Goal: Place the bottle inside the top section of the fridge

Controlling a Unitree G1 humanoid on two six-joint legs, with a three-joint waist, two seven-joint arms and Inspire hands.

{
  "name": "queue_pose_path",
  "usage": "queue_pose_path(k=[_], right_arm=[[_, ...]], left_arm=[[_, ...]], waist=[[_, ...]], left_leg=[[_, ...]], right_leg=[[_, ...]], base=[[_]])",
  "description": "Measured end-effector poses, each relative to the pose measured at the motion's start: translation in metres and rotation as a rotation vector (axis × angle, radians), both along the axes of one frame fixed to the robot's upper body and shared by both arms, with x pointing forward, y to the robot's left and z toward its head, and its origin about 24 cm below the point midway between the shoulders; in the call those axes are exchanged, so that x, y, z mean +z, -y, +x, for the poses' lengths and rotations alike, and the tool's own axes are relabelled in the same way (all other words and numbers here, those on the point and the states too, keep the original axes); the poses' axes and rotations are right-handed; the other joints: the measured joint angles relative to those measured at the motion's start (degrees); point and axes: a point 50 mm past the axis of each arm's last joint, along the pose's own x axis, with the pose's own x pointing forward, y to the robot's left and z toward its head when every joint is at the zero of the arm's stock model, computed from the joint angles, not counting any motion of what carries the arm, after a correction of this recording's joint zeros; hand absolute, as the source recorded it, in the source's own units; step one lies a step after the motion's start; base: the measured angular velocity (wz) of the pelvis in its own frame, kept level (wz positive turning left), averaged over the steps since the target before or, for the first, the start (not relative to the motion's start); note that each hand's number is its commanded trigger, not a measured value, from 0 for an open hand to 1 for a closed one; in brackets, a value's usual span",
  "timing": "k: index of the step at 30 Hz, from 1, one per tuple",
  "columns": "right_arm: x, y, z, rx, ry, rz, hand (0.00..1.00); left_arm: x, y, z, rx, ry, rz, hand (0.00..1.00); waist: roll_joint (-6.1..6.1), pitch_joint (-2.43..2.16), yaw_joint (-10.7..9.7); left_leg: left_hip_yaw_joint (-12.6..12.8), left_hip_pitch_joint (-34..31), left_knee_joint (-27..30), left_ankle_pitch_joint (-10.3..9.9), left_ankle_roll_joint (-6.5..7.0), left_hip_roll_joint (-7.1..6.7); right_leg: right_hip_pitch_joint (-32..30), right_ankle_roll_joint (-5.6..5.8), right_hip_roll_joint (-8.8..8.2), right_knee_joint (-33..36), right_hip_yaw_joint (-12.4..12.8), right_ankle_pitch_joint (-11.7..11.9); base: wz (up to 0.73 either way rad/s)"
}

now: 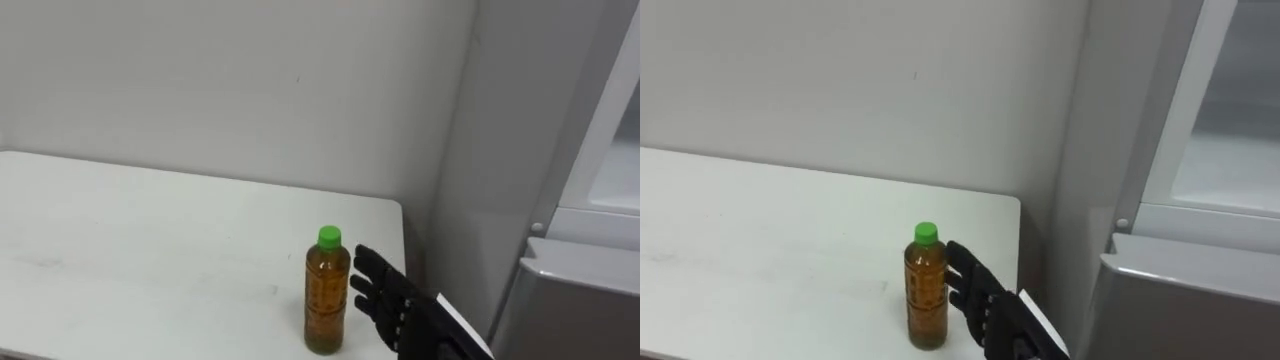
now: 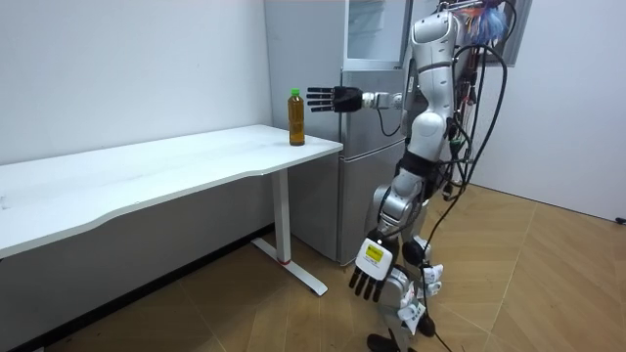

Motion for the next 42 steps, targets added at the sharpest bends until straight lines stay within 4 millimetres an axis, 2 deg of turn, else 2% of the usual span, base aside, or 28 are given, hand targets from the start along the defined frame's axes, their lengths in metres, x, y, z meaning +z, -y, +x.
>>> queue_pose_path(k=[5,9,13,18,26,31,42], right_arm=[[0.001,-0.001,0.006,-0.011,0.004,-0.002,0.00],[0.001,0.000,0.015,-0.062,-0.012,0.021,0.00],[0.005,0.004,0.029,-0.146,-0.006,0.010,0.00],[0.004,0.009,0.036,-0.249,-0.003,0.003,0.00],[-0.002,0.018,0.037,-0.376,-0.024,-0.007,0.00],[0.000,0.020,0.037,-0.438,-0.018,0.004,0.00],[-0.001,0.023,0.037,-0.499,-0.026,0.001,0.00]], left_arm=[[0.000,0.000,0.000,0.001,-0.007,0.001,0.00],[0.000,0.001,0.001,-0.011,-0.006,-0.001,0.00],[0.000,0.002,0.002,-0.028,-0.006,0.002,0.00],[-0.001,0.003,-0.001,-0.034,-0.017,0.012,0.00],[-0.002,0.004,-0.005,-0.030,-0.039,0.010,0.00],[-0.002,0.004,-0.004,-0.029,-0.034,0.019,0.00],[-0.003,0.005,-0.005,-0.028,-0.037,0.025,0.00]], waist=[[-0.59,0.38,0.1],[-0.52,0.39,0.0],[-0.41,0.44,0.0],[-0.29,0.58,0.4],[0.02,0.78,0.4],[0.05,0.60,0.4],[0.03,0.58,0.2]], left_leg=[[-0.8,-0.9,0.8,0.0,0.01,-0.04],[-2.0,-1.6,0.9,0.2,0.01,-0.14],[-2.8,-1.7,0.9,0.4,-0.09,-0.18],[-3.0,-1.7,0.8,0.4,-0.11,-0.17],[-3.7,-2.2,0.8,0.4,-0.11,-0.25],[-3.7,-1.9,0.8,0.6,-0.03,-0.40],[-3.8,-1.4,0.8,0.8,0.29,-0.96]], right_leg=[[0.1,0.05,-0.05,0.0,-0.8,0.0],[0.0,0.07,-0.12,-0.1,-2.1,0.0],[0.1,0.07,-0.05,-0.1,-2.1,0.0],[0.2,0.07,-0.04,-0.1,-2.0,0.0],[-0.1,0.07,-0.08,-0.1,-2.7,0.0],[0.1,0.07,-0.22,-0.1,-2.7,0.0],[1.3,0.28,-0.66,-1.0,-2.7,-0.1]], base=[[0.12],[0.15],[0.10],[0.03],[0.04],[0.00],[0.03]])
